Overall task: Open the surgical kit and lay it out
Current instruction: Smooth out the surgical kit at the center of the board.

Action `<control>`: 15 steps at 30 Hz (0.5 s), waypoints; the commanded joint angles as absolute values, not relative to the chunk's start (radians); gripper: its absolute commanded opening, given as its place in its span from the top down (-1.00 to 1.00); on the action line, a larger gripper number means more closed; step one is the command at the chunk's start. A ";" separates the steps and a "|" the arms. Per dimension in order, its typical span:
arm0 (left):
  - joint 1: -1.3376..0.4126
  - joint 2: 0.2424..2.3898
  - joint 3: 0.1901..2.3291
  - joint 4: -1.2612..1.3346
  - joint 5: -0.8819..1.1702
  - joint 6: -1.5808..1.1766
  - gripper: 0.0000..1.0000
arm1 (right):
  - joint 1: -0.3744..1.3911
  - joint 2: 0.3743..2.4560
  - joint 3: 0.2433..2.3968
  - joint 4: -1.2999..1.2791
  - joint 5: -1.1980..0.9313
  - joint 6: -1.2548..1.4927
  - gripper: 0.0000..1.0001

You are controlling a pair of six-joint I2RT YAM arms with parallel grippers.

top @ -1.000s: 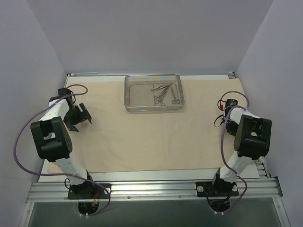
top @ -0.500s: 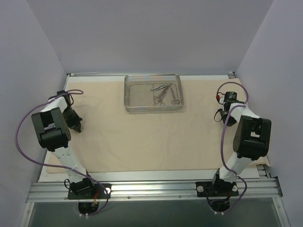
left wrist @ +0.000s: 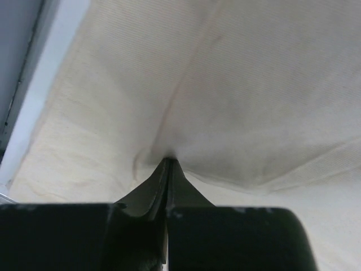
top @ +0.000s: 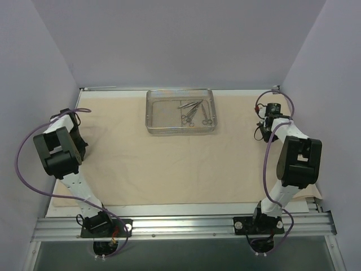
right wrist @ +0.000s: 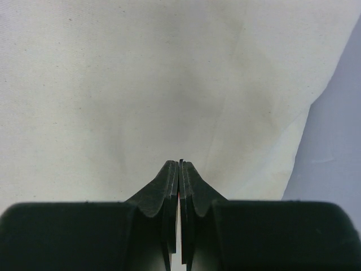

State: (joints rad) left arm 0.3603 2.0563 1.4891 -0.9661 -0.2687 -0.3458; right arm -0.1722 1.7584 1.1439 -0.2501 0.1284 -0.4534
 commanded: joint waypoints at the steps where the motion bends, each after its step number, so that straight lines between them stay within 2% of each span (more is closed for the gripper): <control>1: 0.377 2.025 1.502 -0.957 -0.327 -0.322 0.95 | -0.167 1.779 1.161 -0.265 0.113 -0.446 1.00; 5: 0.342 1.930 1.520 -0.969 -0.270 -0.318 0.95 | -0.167 1.802 1.173 -0.259 0.103 -0.439 1.00; 9: 0.212 1.807 1.549 -0.963 -0.232 -0.337 0.95 | -0.155 1.825 1.184 -0.244 0.092 -0.411 1.00; 15: 0.137 1.880 1.586 -0.900 -0.013 -0.382 0.95 | -0.137 1.870 1.193 -0.261 0.106 -0.402 1.00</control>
